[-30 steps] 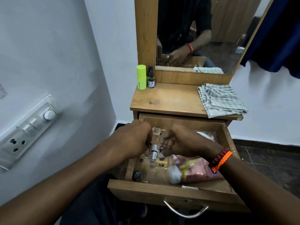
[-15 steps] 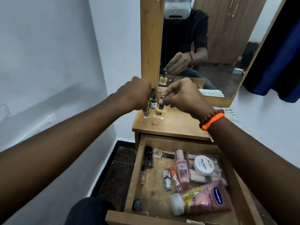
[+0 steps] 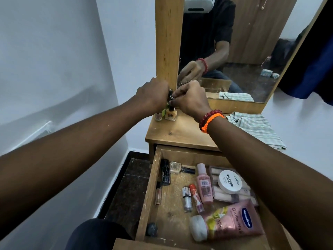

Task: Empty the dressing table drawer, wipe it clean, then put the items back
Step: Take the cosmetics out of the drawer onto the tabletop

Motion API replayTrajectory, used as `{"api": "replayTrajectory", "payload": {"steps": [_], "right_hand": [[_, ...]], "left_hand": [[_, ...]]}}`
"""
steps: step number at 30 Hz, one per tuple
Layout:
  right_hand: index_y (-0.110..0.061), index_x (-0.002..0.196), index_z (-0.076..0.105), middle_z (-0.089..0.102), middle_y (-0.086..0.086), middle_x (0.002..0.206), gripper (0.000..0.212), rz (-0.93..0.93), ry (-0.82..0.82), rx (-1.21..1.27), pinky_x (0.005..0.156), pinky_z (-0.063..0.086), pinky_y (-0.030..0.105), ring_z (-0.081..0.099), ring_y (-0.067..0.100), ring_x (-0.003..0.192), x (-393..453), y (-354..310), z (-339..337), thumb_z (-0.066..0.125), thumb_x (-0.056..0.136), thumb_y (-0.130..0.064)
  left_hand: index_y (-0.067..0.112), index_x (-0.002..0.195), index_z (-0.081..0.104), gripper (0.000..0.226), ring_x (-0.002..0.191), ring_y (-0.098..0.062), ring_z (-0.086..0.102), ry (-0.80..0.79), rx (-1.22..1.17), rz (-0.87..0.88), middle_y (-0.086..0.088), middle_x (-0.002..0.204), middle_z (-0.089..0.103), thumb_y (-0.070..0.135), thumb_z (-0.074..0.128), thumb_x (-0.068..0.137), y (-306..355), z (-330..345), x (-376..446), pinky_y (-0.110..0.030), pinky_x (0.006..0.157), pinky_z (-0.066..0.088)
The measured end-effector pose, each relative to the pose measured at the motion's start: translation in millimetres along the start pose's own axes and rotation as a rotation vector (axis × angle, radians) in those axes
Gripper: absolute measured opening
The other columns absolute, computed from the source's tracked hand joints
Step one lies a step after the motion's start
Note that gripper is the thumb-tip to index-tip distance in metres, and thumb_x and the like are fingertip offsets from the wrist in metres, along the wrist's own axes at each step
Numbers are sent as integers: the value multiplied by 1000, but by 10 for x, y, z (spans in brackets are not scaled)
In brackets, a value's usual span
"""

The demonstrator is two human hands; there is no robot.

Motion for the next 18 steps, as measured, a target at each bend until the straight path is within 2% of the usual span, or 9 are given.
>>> {"api": "replayTrajectory", "payload": {"steps": [5, 9, 13, 18], "right_hand": [[-11, 88, 77, 74, 4, 97, 10, -13, 5, -15, 79, 64, 31, 72, 15, 95, -1, -5, 29, 84, 82, -8], [-11, 84, 76, 74, 5, 94, 10, 0, -7, -11, 80, 64, 35, 71, 16, 94, -7, 20, 32, 85, 80, -7], [-9, 85, 74, 73, 6, 93, 14, 4, -30, -1, 81, 63, 34, 71, 17, 95, -124, 12, -32, 85, 79, -6], [-12, 93, 72, 74, 5, 79, 22, -45, 79, 28, 68, 59, 28, 71, 14, 77, -564, 85, -229, 87, 78, -16]], "left_hand": [[6, 93, 54, 18, 58, -20, 46, 22, -20, 13, -6, 74, 37, -3, 68, 87, -7, 0, -32, -28, 48, 32], [4, 105, 59, 24, 72, -28, 54, 31, -3, 19, -14, 93, 49, -2, 70, 85, -12, -4, -71, -32, 53, 37], [5, 103, 58, 23, 77, -30, 58, 47, -2, 33, -15, 98, 51, -3, 70, 85, 2, -13, -73, -35, 57, 45], [8, 109, 58, 33, 84, -32, 61, 66, -7, 21, -18, 108, 56, -3, 73, 82, -95, 30, -67, -39, 66, 56]]}}
Point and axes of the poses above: each hand's wrist, its own x-axis towards the middle knuckle, its own z-axis out of the palm, y = z × x, the point moved 4 cm from there along x, towards the middle knuckle
